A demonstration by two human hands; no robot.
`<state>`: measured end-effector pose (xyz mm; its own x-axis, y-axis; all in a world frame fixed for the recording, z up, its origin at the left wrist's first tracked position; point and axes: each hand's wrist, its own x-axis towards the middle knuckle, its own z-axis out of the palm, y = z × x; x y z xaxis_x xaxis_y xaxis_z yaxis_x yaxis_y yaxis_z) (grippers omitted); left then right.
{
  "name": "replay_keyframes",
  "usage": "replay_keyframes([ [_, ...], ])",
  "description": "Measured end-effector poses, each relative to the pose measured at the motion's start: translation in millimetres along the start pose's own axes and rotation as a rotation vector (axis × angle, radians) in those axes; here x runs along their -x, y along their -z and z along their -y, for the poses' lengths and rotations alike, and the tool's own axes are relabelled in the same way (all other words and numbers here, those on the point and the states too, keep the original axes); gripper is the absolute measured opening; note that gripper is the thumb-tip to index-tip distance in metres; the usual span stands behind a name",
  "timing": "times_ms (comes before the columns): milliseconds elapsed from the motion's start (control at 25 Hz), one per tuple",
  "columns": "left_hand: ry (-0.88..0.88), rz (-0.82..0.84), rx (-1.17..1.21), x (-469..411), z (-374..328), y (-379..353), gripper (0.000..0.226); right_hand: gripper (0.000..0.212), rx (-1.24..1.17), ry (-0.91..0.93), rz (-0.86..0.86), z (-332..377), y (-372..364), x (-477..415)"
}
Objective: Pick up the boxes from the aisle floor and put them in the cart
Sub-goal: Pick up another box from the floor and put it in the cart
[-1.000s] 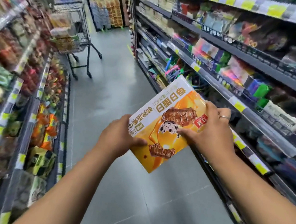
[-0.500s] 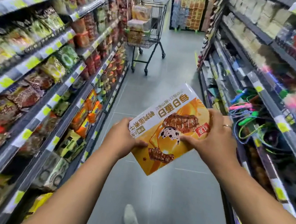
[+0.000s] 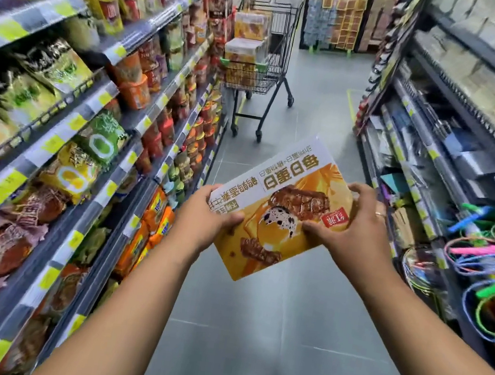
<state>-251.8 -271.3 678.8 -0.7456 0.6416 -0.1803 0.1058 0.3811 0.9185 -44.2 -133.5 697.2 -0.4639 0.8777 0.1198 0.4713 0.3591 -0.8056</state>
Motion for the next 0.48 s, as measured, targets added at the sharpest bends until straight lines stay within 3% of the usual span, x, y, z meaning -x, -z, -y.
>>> replay_keyframes([
  [320, -0.011, -0.170, -0.033, -198.4, -46.0, -9.1, 0.056, 0.100, 0.041, -0.009, 0.131, 3.7, -64.4, -222.3],
  [480, 0.008, -0.255, -0.115, -306.7, -80.0, -11.2, 0.059, 0.095, 0.019, 0.016, 0.215, 15.9, -101.7, -349.5],
])
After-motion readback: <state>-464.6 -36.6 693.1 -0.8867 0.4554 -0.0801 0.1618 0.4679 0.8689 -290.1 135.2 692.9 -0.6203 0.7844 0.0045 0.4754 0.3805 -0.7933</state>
